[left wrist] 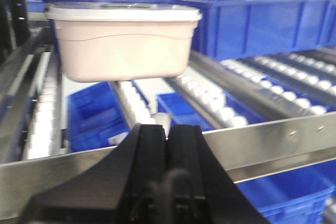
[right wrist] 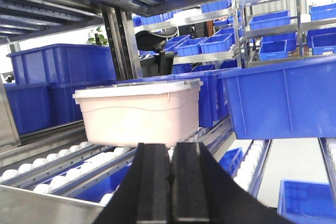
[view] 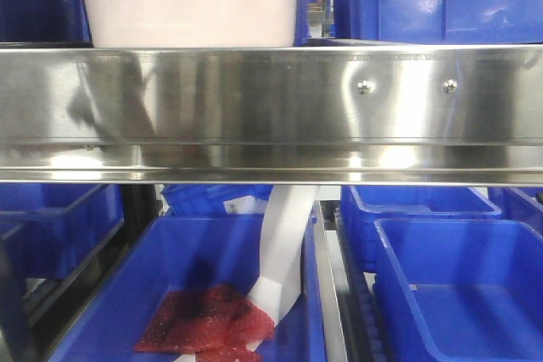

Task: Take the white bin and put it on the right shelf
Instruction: 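Open both grippers and pull them back from the bin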

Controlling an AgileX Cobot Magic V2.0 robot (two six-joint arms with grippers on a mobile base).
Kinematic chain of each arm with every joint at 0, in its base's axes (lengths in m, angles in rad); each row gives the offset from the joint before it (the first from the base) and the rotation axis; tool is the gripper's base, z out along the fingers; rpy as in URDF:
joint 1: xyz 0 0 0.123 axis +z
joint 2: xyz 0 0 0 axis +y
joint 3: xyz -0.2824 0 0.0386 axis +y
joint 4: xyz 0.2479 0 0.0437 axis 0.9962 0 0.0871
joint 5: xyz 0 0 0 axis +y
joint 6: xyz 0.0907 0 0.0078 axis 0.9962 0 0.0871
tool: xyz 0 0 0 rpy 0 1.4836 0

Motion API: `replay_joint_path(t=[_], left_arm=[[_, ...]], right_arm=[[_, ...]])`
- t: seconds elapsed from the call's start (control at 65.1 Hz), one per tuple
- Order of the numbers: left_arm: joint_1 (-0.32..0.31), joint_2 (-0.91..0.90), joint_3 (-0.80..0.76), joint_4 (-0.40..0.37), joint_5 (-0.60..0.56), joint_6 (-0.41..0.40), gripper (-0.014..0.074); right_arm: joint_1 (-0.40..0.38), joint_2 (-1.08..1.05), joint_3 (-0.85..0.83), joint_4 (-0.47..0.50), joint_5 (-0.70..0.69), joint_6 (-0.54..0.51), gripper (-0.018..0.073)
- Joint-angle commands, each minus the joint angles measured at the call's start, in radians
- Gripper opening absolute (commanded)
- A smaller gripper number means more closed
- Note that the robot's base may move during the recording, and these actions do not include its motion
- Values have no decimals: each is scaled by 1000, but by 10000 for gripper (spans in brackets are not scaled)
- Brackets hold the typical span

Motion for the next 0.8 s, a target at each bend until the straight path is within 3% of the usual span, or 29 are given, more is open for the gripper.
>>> replay_joint_path(t=[0.0,0.354,0.4,0.461,0.569,0.63,0.692,0.784], left_arm=[[-9,12,-24,-77,-72,3,-118],[-9,12,-24,-78,-81,3,-118],[-9,12,-24,-21,-99,-18,-117],[-5,12,-24,61,-103,-108,-117],[-2,1,-14,331,-100,-363,-117],[-2,-21,13,468,-106,-445,-117],[-2,-55,57,562,-133,-490,-117],[-2,-118,144,636,-214,-492,-117]], right_arm=[[-6,11,-30,7,-35,1,77],[-6,11,-30,7,-35,1,77],[-6,11,-30,7,-35,1,77],[-6,11,-30,7,-35,1,77],[-6,11,-30,7,-36,1,77],[-6,11,-30,7,-36,1,77],[-6,11,-30,7,-36,1,77],[-6,11,-30,7,-36,1,77]])
